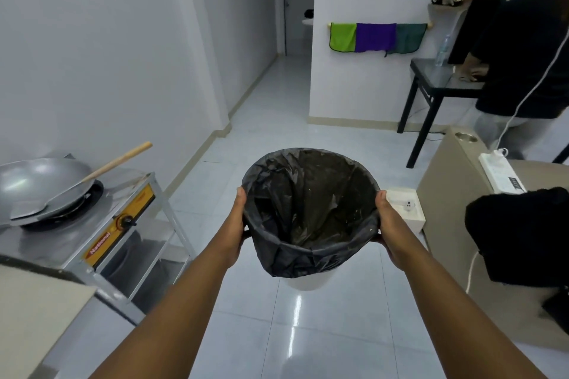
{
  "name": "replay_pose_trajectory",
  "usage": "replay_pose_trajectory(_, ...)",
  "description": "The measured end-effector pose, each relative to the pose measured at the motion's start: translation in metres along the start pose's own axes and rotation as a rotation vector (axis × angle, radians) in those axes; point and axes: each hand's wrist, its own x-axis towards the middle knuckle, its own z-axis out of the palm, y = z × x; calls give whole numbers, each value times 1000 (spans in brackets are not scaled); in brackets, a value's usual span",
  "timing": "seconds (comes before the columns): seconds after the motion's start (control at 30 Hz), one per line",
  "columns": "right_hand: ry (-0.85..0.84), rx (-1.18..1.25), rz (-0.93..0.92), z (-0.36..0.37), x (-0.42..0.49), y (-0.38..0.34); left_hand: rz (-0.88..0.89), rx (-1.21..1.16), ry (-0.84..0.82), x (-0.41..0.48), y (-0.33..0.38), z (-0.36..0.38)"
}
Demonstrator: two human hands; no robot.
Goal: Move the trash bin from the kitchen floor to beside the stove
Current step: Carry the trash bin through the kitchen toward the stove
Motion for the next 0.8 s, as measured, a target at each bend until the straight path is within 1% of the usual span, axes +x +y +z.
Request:
replay_pose_trajectory(0.17, -80, -47, 35, 2, 93, -23, -1, -39, 32, 76, 17, 7)
replay_pose_trajectory(0.33, -150, -103, 3, 19, 184, -45, 8, -58, 37, 166, 30, -5)
replay_pose_trajectory(0.5, -149, -117, -34, 46, 284, -69, 16, -75, 28, 271, 50, -25)
replay_pose_trajectory(0.7, -140, -122, -7, 80, 397, -107, 20, -92, 5, 389, 87, -52)
replay_pose_trajectory(0.8, -138, -120, 14, 98, 452, -123, 9, -84, 21, 441, 103, -65)
